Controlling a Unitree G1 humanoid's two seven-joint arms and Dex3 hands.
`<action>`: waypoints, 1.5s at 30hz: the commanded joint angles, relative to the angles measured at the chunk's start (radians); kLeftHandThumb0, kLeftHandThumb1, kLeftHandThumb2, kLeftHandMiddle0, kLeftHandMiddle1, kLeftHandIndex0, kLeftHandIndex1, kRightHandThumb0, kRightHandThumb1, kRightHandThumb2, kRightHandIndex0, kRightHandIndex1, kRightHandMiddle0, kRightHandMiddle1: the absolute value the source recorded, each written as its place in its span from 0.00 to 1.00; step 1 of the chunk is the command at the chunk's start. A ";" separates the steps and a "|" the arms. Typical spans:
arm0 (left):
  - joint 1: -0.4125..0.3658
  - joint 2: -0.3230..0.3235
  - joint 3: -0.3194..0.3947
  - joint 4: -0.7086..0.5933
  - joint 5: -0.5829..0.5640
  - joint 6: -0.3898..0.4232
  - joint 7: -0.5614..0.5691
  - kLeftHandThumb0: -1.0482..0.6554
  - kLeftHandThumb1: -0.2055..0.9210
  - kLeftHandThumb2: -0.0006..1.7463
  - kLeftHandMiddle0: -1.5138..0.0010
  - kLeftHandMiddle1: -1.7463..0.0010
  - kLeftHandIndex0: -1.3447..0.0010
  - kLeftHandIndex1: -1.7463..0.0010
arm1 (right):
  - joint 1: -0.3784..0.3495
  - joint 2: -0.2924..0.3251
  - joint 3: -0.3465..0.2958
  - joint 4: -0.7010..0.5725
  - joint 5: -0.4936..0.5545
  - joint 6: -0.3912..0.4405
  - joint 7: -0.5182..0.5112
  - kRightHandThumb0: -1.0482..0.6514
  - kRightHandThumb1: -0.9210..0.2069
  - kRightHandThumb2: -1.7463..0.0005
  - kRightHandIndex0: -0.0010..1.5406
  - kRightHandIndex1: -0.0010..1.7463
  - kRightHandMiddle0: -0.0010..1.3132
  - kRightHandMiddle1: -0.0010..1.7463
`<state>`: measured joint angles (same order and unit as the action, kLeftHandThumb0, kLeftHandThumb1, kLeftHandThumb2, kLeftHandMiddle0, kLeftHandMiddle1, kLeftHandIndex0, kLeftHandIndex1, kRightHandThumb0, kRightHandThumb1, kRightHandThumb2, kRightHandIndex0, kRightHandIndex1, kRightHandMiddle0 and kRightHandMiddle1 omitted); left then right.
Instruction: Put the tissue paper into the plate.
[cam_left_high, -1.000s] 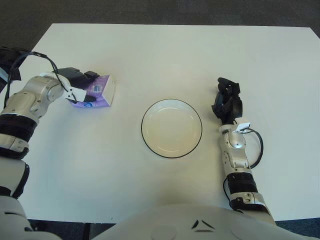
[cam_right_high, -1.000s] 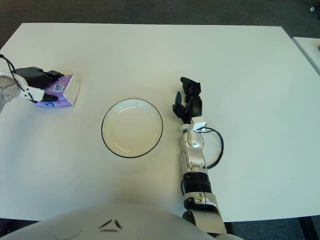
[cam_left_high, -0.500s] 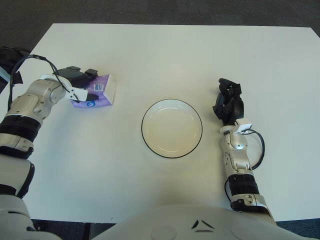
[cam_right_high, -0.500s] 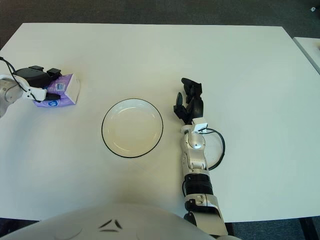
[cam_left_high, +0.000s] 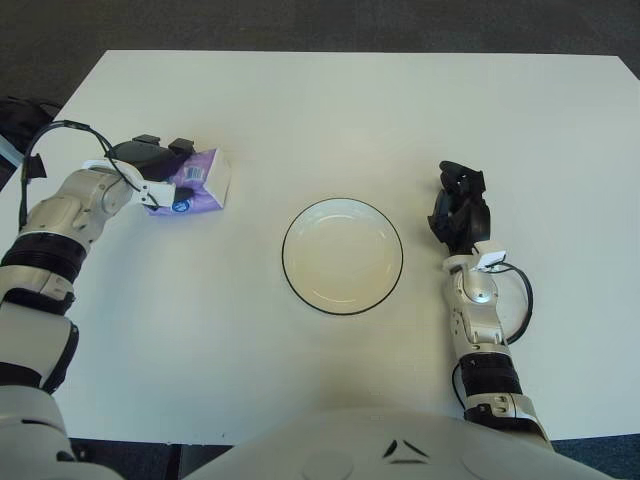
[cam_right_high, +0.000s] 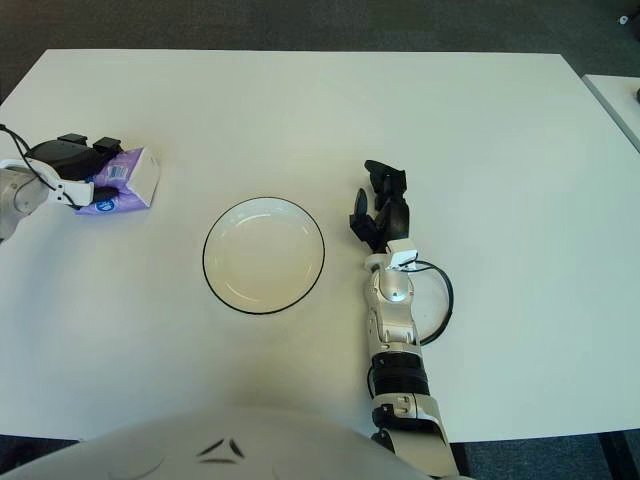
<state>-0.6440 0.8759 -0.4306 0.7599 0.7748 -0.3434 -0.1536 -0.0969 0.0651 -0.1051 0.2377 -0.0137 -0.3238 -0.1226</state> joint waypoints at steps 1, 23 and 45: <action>0.118 -0.076 -0.100 0.098 0.056 -0.023 -0.016 0.34 0.50 0.69 0.40 0.00 0.54 0.05 | 0.088 0.003 -0.008 0.064 0.007 0.111 -0.010 0.30 0.00 0.60 0.16 0.30 0.00 0.66; 0.141 -0.125 -0.002 0.146 -0.056 -0.285 0.566 0.35 0.56 0.68 0.27 0.00 0.60 0.00 | 0.082 0.001 -0.007 0.083 0.007 0.103 -0.014 0.31 0.00 0.60 0.17 0.30 0.00 0.67; 0.162 -0.208 0.146 -0.035 -0.148 -0.431 0.745 0.36 0.56 0.68 0.21 0.00 0.61 0.00 | 0.068 0.000 -0.010 0.108 0.009 0.096 -0.017 0.31 0.01 0.59 0.17 0.30 0.01 0.67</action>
<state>-0.5001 0.6805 -0.3121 0.7420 0.6338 -0.7649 0.5724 -0.1151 0.0600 -0.1043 0.2355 -0.0167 -0.3214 -0.1346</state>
